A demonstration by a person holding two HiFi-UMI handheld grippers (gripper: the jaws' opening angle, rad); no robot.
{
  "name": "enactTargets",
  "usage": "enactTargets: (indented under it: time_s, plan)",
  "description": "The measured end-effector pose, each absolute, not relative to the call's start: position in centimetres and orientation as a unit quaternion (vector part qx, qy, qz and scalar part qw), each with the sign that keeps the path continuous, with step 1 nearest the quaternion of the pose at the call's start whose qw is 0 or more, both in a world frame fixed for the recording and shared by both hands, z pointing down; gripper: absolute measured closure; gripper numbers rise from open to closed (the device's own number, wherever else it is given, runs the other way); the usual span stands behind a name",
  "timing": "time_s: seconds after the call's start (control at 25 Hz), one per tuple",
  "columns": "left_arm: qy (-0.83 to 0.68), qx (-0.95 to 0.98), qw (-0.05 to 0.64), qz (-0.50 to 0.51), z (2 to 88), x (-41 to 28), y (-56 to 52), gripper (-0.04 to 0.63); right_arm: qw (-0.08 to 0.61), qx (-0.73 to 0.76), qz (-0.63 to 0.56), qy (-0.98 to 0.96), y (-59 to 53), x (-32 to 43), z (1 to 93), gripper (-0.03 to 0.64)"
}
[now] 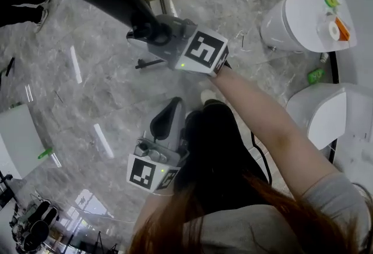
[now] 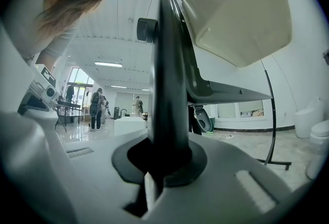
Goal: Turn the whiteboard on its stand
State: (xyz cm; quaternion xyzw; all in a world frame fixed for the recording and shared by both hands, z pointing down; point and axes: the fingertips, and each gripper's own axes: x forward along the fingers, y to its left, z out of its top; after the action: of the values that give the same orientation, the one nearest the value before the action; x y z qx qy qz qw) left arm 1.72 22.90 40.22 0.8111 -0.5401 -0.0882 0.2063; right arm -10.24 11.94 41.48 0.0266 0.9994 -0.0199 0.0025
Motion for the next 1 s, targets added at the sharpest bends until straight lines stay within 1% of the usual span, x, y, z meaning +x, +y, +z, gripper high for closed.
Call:
enactTargets:
  time_s: [0.12,0.28,0.56,1.0]
  plan:
    - [-0.522,0.824,0.207,-0.082,40.9,2.1,24.7,0.594,0.004,0.026,-0.017,1.0,13.1,-9.9,41.3,0.609]
    - [-0.516,0.823,0.224,-0.081,41.5,3.6,27.4,0.594,0.004,0.03,-0.022,0.999,15.3,-8.4,41.4,0.609]
    - [-0.523,0.821,0.206,-0.097,40.7,7.9,30.5,0.594,0.004,0.043,-0.016,0.999,19.6,-5.9,41.4,0.609]
    - [-0.595,0.777,0.17,-0.115,39.9,13.3,36.3,0.594,0.008,0.056,-0.009,0.998,27.4,-2.1,41.2,0.609]
